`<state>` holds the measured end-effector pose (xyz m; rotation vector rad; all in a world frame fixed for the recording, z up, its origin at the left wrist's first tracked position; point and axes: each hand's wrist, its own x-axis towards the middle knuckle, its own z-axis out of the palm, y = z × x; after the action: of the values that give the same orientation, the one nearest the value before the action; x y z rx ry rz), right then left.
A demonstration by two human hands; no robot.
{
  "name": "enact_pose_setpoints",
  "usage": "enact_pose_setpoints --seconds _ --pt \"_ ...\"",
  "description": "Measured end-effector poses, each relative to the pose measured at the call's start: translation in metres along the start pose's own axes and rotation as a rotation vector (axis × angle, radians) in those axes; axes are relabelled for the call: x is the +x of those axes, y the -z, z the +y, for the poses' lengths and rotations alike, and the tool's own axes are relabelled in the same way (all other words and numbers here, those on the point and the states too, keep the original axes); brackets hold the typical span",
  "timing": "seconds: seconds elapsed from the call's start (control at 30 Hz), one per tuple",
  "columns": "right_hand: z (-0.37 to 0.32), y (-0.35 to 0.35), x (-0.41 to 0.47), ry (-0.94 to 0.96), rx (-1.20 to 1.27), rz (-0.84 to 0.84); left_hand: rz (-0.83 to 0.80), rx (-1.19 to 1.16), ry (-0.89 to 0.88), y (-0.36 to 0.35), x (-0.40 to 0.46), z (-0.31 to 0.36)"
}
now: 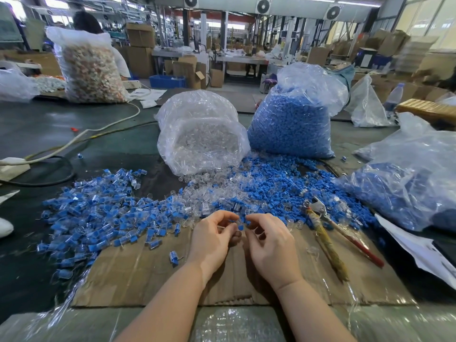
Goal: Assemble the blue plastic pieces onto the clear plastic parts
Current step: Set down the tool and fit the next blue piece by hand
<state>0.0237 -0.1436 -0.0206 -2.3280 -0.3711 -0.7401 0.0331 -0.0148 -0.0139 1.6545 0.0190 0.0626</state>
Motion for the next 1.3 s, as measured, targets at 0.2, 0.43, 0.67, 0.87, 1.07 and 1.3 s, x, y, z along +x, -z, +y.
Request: enact_pose_setpoints --seconds 0.2,0.43,0.67,0.87,1.07,1.3 --pt "-0.001 0.003 0.002 0.023 0.043 -0.067 -0.011 0.030 -0.008 0.000 0.000 0.001" --pt "-0.002 0.003 0.003 0.025 0.051 -0.057 -0.017 0.107 -0.026 0.000 0.000 0.001" --pt "0.000 0.001 0.003 0.034 0.039 -0.072 0.006 0.152 -0.046 0.000 0.000 0.002" --pt "-0.001 0.001 0.002 0.032 0.000 -0.059 0.024 0.200 -0.054 0.000 0.000 0.002" --pt "0.018 0.027 0.010 -0.182 -0.318 0.119 0.017 0.173 -0.025 0.000 0.000 0.003" --pt "0.054 0.081 0.017 -0.856 -0.750 -0.264 0.007 0.135 -0.014 -0.001 0.000 0.004"
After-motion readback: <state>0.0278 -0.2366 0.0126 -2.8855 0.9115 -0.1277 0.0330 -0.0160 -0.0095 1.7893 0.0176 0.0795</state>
